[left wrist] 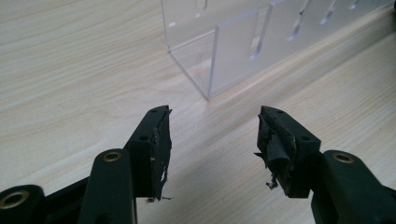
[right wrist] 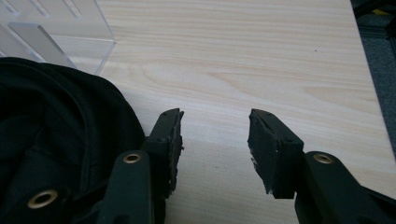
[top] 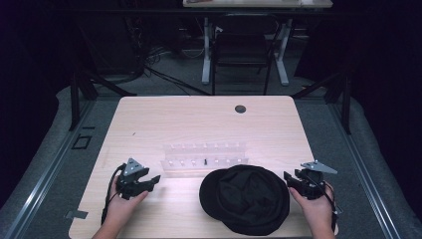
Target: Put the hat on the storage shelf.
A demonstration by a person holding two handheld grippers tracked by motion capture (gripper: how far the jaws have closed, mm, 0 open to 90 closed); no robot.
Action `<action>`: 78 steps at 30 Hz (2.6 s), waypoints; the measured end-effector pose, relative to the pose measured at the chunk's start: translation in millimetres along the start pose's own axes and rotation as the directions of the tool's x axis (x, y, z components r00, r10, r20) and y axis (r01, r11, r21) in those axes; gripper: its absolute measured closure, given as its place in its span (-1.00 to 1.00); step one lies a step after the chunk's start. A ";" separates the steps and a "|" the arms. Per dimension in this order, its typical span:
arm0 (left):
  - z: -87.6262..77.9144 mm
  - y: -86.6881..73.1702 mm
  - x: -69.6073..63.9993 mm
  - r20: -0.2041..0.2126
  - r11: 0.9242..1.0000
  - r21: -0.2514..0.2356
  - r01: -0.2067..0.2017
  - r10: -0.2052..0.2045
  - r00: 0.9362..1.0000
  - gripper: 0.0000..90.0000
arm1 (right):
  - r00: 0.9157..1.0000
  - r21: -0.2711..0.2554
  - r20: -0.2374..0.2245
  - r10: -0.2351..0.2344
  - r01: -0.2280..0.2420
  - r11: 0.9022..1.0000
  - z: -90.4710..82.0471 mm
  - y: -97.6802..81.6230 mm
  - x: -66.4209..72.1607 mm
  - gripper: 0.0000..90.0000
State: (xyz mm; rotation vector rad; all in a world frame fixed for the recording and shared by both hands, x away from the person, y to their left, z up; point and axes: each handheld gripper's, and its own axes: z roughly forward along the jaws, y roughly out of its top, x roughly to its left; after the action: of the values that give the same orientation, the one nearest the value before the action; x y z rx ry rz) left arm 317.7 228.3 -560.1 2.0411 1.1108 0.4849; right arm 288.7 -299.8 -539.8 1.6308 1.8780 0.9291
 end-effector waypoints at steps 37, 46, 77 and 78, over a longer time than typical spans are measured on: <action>-1.5 1.2 -7.3 0.008 0.999 0.000 -0.034 0.034 0.999 0.00 | 0.998 0.202 -0.043 0.045 -0.035 0.979 -44.1 18.0 4.6 0.32; -3.4 -0.1 -9.1 0.002 0.999 -0.006 -0.036 0.036 0.999 0.00 | 0.982 0.294 -0.146 0.122 -0.074 0.953 -51.0 23.1 0.2 0.59; -5.7 -1.2 -8.3 -0.001 0.999 -0.010 -0.042 0.042 0.999 0.00 | 0.958 0.520 -0.112 0.265 -0.171 0.837 -36.9 36.2 4.5 0.63; -5.7 -1.3 -8.6 0.000 0.999 -0.011 -0.040 0.040 0.999 0.00 | 0.950 0.548 -0.100 0.295 -0.194 0.814 -32.6 34.6 4.6 0.64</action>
State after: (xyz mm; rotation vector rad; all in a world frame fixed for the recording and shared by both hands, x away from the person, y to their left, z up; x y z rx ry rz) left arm 308.7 224.1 -557.2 2.0568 1.0666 0.5103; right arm 286.6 -299.1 -492.1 2.2267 2.2272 0.7015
